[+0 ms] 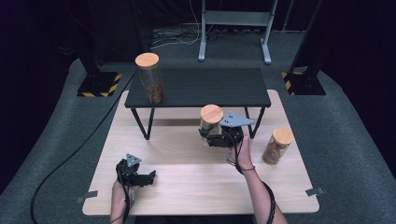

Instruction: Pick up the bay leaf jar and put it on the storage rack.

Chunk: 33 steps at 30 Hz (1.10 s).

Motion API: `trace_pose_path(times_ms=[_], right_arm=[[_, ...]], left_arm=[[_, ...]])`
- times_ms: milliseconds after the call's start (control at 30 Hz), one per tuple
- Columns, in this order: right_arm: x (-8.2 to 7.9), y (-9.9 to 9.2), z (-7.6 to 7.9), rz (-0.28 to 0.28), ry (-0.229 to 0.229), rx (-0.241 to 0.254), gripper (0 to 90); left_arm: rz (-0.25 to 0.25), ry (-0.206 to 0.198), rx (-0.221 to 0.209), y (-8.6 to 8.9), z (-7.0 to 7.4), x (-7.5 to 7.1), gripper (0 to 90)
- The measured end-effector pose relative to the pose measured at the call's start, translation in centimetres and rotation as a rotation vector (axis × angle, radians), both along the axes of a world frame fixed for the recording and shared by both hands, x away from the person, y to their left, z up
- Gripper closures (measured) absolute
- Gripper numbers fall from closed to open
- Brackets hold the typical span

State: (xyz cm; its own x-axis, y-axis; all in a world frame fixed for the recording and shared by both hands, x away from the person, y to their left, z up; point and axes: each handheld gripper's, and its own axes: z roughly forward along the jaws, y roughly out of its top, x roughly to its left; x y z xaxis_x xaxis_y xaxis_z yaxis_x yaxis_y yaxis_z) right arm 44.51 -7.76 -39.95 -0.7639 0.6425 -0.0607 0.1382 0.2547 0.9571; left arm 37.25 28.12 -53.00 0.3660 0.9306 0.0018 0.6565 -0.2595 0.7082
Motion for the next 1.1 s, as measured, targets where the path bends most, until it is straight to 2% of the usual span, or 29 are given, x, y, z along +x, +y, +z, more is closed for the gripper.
trace_pose_path(times_ms=[1100], right_arm=[[-0.1, -0.1, 2.3, 0.018, -0.022, 0.002, 25.0]], left_arm=[[0.0, 0.0, 0.0, 0.0, 0.0, 0.0, 0.0]])
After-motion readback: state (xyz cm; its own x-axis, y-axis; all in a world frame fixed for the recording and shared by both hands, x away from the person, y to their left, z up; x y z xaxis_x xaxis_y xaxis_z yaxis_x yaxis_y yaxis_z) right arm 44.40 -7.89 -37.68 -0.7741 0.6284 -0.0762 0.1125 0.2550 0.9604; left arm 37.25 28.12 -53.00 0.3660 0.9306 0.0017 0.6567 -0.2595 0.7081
